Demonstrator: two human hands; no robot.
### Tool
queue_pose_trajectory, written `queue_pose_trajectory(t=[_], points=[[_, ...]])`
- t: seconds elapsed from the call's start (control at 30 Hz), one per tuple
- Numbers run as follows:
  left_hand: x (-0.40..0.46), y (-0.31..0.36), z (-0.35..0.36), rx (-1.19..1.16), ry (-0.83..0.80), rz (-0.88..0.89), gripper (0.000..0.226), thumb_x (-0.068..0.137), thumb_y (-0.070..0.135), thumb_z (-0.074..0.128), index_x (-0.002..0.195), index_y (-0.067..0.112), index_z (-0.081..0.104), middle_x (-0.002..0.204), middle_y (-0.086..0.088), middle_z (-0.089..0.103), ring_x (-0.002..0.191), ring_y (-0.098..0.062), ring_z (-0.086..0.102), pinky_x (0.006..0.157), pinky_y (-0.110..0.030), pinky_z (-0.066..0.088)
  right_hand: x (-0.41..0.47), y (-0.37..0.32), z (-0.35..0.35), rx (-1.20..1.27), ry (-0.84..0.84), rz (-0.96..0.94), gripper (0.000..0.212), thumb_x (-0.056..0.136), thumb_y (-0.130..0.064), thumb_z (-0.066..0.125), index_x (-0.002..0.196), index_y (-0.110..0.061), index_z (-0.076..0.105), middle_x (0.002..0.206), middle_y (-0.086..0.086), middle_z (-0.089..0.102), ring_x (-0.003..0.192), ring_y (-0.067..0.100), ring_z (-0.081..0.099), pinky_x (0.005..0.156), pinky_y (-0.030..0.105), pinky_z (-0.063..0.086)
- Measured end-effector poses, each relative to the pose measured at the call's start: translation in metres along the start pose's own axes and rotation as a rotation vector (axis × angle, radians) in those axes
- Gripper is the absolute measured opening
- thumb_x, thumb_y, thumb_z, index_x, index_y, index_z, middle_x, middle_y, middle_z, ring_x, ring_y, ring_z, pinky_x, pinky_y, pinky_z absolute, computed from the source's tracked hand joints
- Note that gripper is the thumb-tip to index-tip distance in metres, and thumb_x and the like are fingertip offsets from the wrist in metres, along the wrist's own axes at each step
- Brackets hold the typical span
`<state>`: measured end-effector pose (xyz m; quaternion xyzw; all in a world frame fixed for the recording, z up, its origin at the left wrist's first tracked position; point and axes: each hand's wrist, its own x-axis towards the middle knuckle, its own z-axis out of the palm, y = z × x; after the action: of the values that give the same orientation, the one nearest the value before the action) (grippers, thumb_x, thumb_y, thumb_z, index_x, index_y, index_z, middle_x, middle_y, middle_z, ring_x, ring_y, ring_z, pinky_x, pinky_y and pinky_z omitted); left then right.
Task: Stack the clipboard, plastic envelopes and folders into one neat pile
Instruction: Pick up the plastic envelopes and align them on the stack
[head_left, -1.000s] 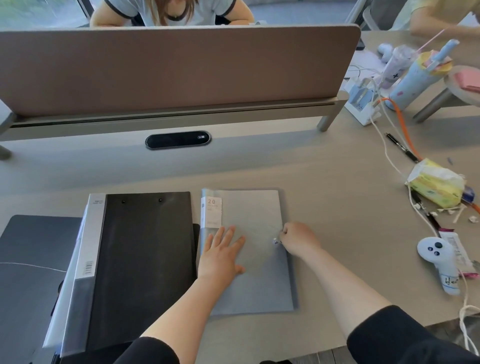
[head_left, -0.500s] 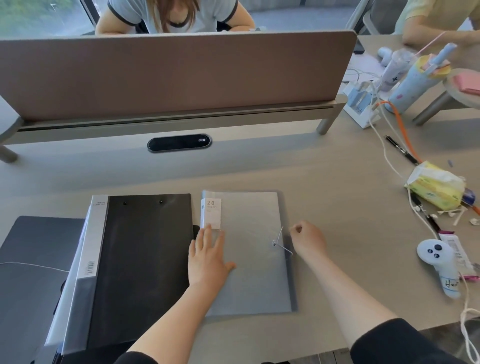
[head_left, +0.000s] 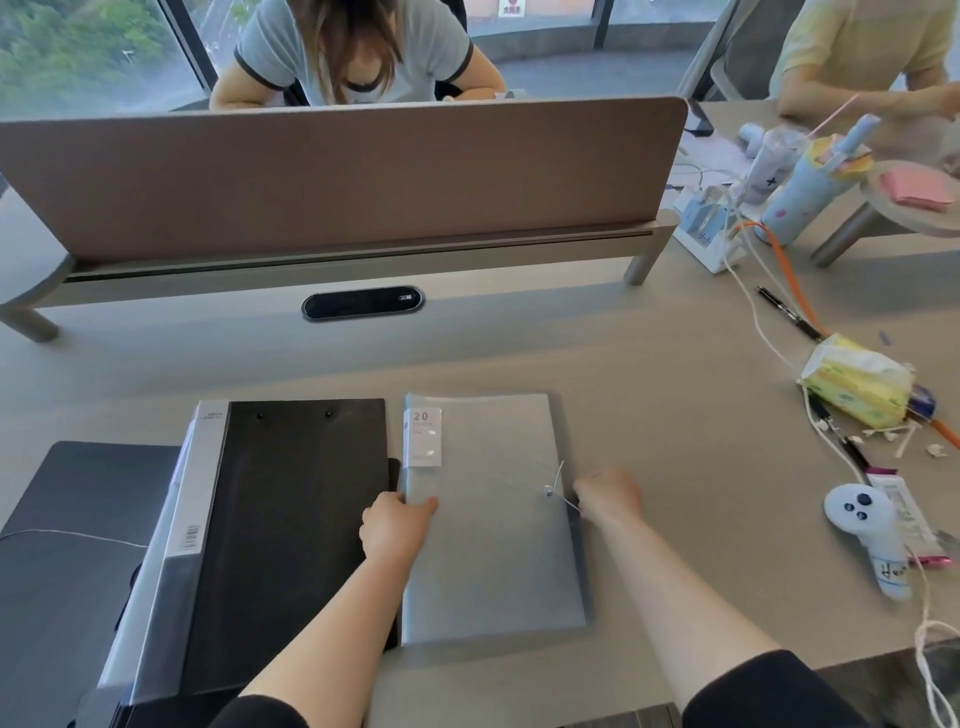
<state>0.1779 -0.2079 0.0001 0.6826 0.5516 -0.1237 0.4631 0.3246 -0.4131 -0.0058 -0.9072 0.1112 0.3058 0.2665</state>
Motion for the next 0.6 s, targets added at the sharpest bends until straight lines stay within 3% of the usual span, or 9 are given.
queue_pose_trajectory(t=[0.1,0.2,0.27,0.47,0.6], points=[[-0.001,0.001,-0.004,-0.139,-0.025,0.044,0.027,0.083,0.031,0.072,0.085,0.005,0.064,0.094,-0.015,0.073,0.087,-0.034,0.071,0.083,-0.051,0.059,0.007,0.005,0.002,0.025,-0.002,0.020,0.020,0.075,-0.005,0.055,0.056,-0.008,0.061,0.085,0.024,0.074,0.086,0.036,0.073,0.077,0.037,0.060],[-0.008,0.004,-0.010,-0.298,-0.055,0.057,0.027,0.087,0.027,0.070,0.106,0.012,0.057,0.104,-0.010,0.068,0.092,-0.030,0.069,0.086,-0.051,0.058,0.008,0.009,0.004,0.128,0.001,0.057,0.010,0.072,-0.009,0.061,0.065,-0.004,0.066,0.079,0.024,0.073,0.080,0.038,0.073,0.077,0.046,0.060],[-0.011,0.006,-0.016,-0.372,-0.060,0.078,0.024,0.090,0.026,0.067,0.108,0.014,0.056,0.104,-0.009,0.068,0.092,-0.029,0.069,0.085,-0.050,0.058,-0.002,0.006,0.004,0.218,-0.006,0.071,0.012,0.072,-0.013,0.065,0.063,-0.005,0.064,0.069,0.021,0.070,0.073,0.036,0.071,0.078,0.049,0.059],[-0.021,0.002,-0.058,-0.464,0.020,0.145,0.013,0.093,0.025,0.061,0.102,0.016,0.058,0.096,-0.008,0.070,0.086,-0.026,0.069,0.075,-0.042,0.057,-0.034,-0.024,0.025,0.235,-0.111,-0.004,0.023,0.082,-0.017,0.066,0.060,-0.015,0.062,0.062,0.012,0.060,0.068,0.027,0.059,0.069,0.039,0.049],[-0.019,-0.015,-0.094,-0.487,0.099,0.151,0.015,0.092,0.025,0.064,0.103,0.016,0.058,0.096,-0.009,0.071,0.086,-0.027,0.069,0.076,-0.043,0.057,-0.050,-0.052,0.051,0.190,-0.133,-0.077,0.028,0.084,-0.019,0.062,0.057,-0.016,0.055,0.061,0.010,0.057,0.067,0.027,0.058,0.064,0.029,0.040]])
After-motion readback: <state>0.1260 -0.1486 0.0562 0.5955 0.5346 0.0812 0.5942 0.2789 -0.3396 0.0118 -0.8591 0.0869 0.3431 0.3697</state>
